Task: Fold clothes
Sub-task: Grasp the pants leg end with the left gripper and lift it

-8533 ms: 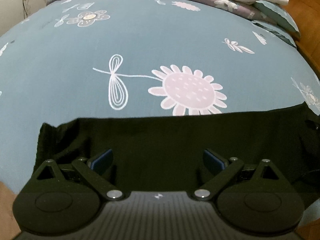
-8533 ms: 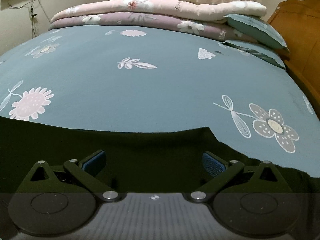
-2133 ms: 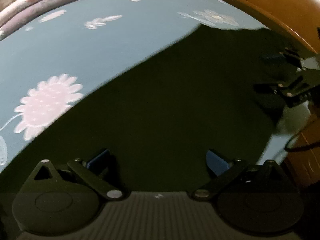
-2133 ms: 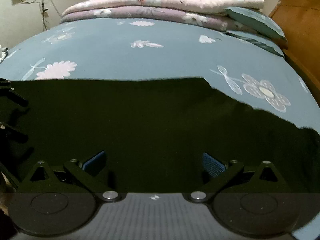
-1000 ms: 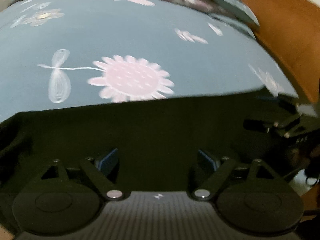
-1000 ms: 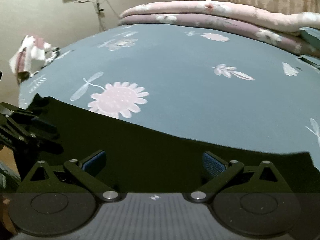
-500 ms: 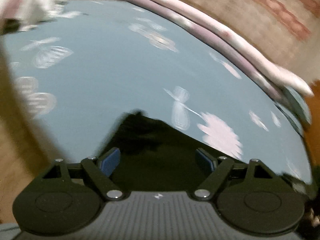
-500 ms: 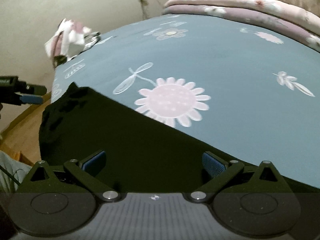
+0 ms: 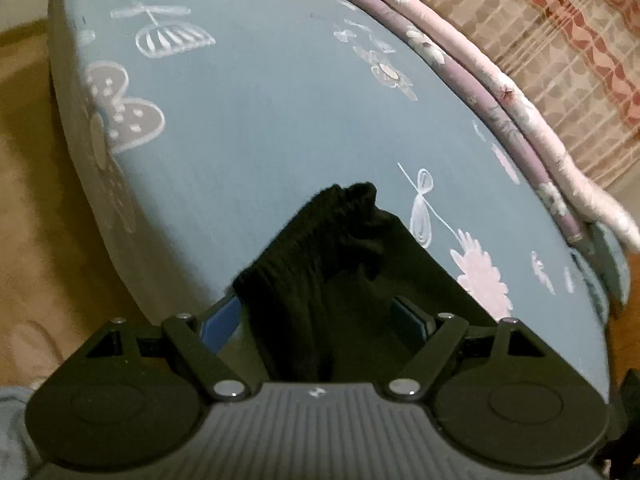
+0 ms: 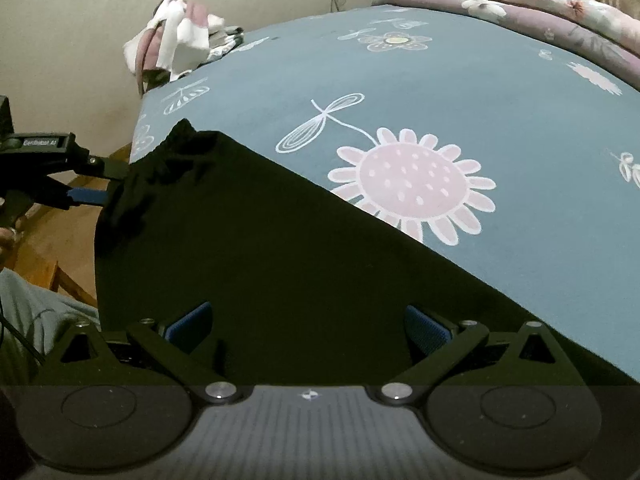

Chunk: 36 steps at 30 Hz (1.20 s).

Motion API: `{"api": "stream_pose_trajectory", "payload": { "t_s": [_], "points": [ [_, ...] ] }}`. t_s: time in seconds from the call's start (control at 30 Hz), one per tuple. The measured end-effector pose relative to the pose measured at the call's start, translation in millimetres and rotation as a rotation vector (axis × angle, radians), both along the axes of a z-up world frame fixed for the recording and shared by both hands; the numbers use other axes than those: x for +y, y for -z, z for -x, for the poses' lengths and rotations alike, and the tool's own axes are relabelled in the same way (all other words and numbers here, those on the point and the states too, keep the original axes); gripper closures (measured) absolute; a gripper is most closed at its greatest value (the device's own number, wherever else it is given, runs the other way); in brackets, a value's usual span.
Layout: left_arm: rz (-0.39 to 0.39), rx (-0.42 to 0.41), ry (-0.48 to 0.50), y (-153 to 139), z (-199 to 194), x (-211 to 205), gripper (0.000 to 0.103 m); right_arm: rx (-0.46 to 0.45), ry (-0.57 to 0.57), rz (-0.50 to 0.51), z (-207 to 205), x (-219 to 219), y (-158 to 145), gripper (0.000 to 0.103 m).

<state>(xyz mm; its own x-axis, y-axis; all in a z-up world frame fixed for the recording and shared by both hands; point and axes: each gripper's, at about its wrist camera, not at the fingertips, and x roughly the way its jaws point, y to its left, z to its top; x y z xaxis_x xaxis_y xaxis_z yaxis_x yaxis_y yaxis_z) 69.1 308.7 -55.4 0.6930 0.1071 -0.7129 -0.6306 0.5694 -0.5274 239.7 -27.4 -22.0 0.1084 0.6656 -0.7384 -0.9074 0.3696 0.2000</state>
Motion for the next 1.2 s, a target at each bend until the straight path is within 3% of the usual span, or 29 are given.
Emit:
{"api": "stream_pose_trajectory", "payload": {
  "t_s": [0.1,0.3,0.47,0.67,0.8,0.97,1.2],
  "points": [
    [0.052,-0.026,-0.016,8,-1,6,0.022,-0.014,-0.017,0.023,0,4,-1,0.000],
    [0.075,-0.058,-0.028,16,1,6,0.022,-0.053,-0.045,0.067,5,9,0,0.000],
    [0.162,-0.107,-0.058,21,8,7,0.022,-0.073,-0.057,0.104,8,14,-2,0.000],
    [0.233,-0.132,-0.048,25,12,3,0.020,-0.058,-0.089,0.057,12,26,-17,0.000],
    [0.319,-0.178,-0.038,33,17,6,0.020,-0.092,-0.180,0.011,25,43,-24,0.000],
    [0.396,-0.291,-0.063,32,25,16,0.020,-0.199,-0.391,-0.033,59,84,-30,0.000],
    [0.403,-0.337,-0.043,25,25,19,0.019,-0.226,-0.575,-0.081,104,135,-35,0.000]
  ]
}}
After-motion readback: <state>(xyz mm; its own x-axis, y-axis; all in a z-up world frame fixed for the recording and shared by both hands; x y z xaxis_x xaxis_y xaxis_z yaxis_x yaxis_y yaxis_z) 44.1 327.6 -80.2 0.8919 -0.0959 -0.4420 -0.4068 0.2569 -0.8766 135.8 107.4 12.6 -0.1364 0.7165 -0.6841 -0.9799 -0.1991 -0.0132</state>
